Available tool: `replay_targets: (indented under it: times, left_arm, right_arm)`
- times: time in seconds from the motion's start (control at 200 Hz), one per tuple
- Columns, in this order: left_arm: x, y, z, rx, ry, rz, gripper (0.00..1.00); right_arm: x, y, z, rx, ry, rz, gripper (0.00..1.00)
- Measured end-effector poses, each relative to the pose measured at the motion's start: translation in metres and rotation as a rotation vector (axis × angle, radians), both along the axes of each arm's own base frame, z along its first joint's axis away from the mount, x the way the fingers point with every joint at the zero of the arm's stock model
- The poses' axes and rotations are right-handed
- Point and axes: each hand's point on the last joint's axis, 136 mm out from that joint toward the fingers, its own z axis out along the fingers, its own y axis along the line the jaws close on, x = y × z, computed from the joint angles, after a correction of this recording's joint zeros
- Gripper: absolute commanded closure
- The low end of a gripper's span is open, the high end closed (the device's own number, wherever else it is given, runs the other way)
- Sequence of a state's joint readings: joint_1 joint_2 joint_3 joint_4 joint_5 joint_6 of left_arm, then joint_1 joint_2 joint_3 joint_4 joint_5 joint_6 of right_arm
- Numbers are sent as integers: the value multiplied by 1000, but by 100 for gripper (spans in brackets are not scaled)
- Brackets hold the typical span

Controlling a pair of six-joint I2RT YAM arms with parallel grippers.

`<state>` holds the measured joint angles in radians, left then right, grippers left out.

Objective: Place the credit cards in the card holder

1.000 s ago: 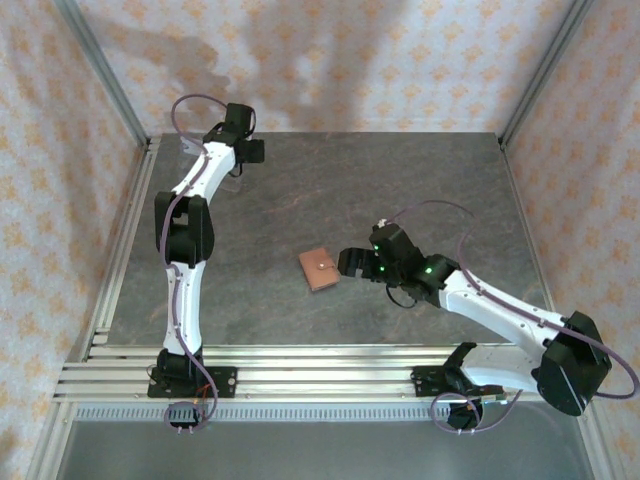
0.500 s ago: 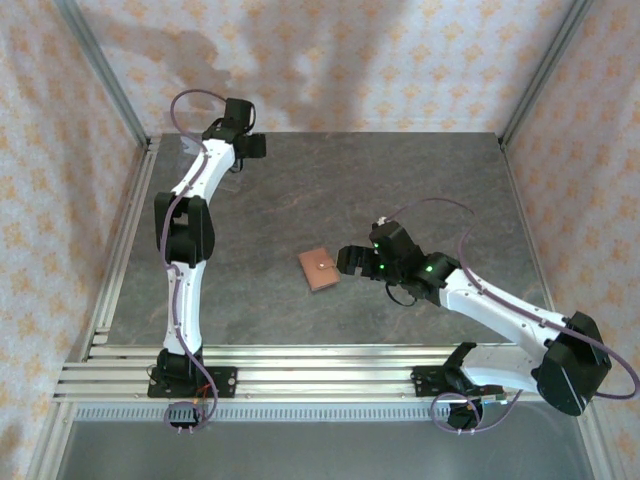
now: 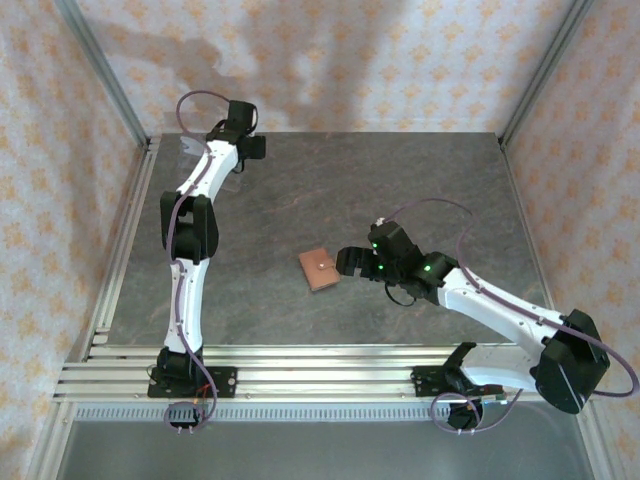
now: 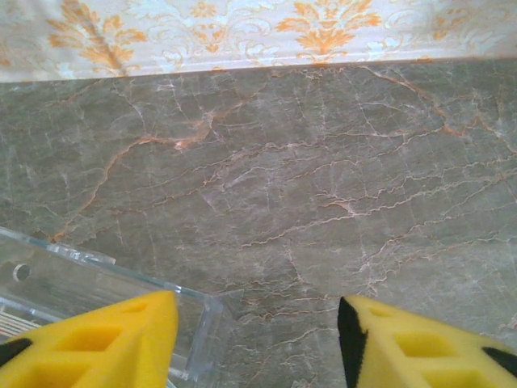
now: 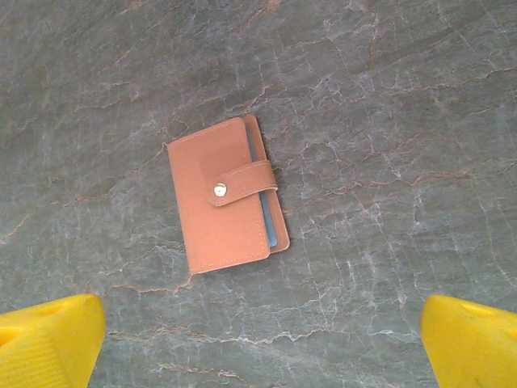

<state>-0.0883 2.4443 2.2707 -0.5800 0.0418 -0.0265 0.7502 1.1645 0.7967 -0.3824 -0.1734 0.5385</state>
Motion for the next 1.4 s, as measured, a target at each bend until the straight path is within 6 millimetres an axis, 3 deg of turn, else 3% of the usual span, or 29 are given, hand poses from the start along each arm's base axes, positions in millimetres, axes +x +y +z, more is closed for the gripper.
replay_targets:
  times: [0.28,0.531,0.906,1.246,1.397]
  left_arm:
    - [-2,-1,-1,-26,16,-44,83]
    - [-14,-14,-1,-65,27,-93,88]
    - [-63,-96,-1,-105,92,-246,92]
    - [-104,-167,-1,-144,130,-353,92]
    - [-132,-197,-1,-187,150,-391,92]
  right_arm:
    - [0,0,0,4,3,0,0]
    - [-1,1,0,16,14,-13,0]
    - [-4,4,1,75,49,-53,0]
    - [-10,-4,-13,101,95,-90,0]
    - [-17,-4,-22,101,127,-82,0]
